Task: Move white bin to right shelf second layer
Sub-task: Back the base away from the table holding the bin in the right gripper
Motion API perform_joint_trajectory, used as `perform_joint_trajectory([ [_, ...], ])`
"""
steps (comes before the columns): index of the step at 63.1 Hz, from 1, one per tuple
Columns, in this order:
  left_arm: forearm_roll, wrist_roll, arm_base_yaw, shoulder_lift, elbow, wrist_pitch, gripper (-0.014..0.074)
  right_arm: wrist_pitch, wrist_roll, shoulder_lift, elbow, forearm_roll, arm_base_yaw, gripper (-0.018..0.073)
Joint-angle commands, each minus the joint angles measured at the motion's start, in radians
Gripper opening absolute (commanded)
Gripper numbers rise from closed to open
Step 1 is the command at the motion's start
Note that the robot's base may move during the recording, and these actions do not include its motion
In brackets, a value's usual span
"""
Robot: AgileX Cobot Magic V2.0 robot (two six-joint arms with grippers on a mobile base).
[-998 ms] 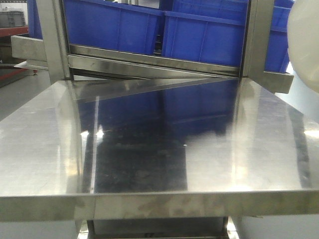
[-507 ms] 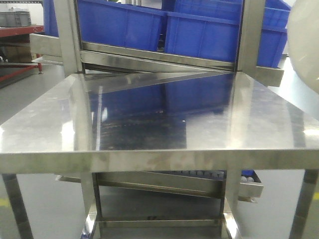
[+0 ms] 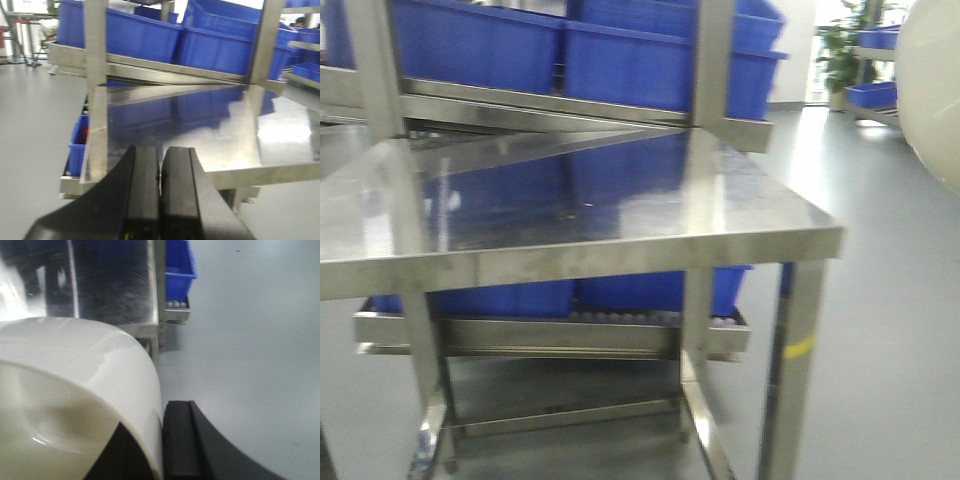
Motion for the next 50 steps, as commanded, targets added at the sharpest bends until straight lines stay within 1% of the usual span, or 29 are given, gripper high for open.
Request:
perform_joint_trajectory([
  [1, -0.001, -0.007, -0.006, -0.003, 0.037, -0.082, 0.0085, -0.092, 0.002, 0.006, -0.029, -0.006, -0.008, 0.0048],
  [50, -0.001, -0.007, -0.006, -0.003, 0.037, -0.082, 0.0085, -0.09, 0.002, 0.006, -0.029, -0.006, -0.008, 0.0048],
])
